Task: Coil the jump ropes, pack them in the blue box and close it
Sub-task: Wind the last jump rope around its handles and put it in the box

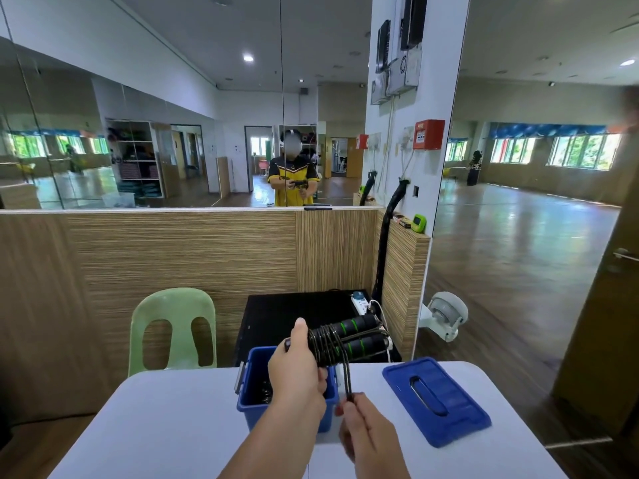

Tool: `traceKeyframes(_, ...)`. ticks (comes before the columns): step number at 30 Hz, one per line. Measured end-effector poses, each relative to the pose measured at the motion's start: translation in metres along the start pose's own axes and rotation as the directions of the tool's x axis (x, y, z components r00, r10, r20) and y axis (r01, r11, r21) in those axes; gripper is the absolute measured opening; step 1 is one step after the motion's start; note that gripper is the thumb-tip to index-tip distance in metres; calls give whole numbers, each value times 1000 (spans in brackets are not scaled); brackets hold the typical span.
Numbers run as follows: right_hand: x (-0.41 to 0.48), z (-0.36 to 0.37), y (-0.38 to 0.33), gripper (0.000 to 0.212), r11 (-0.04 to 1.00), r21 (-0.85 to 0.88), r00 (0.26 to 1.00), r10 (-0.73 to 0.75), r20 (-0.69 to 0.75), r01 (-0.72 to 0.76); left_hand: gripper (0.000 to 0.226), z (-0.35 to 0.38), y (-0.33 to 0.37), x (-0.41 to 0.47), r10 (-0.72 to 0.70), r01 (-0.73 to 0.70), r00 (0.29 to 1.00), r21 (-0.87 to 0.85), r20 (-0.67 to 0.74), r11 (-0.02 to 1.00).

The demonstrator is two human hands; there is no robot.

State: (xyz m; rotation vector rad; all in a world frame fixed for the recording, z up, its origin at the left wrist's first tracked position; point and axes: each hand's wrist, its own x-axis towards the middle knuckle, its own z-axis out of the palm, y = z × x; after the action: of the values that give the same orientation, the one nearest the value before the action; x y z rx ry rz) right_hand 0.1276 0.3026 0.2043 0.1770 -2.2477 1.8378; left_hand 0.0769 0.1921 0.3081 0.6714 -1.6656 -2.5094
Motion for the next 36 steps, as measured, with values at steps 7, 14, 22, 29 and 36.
traceKeyframes(7,11,-15,2,34,997,-6,985,76,156,-76,39,-4,-2,-8,-82,85,994,-35,75,996)
traceKeyframes(14,80,-85,-19,33,924,-371,923,220,316,-93,33,-17,-1,-8,-100,82,972,91,212,992)
traceKeyframes(22,132,-111,-122,31,740,-621,814,177,553,261,27,-25,-3,-8,27,-88,964,220,266,972)
traceKeyframes(29,124,-85,-142,47,765,-617,857,182,482,185,29,-25,-10,-2,140,-198,967,282,214,939)
traceKeyframes(36,108,-72,-135,41,859,-508,942,214,259,-55,34,-27,-20,-1,204,-264,960,379,190,887)
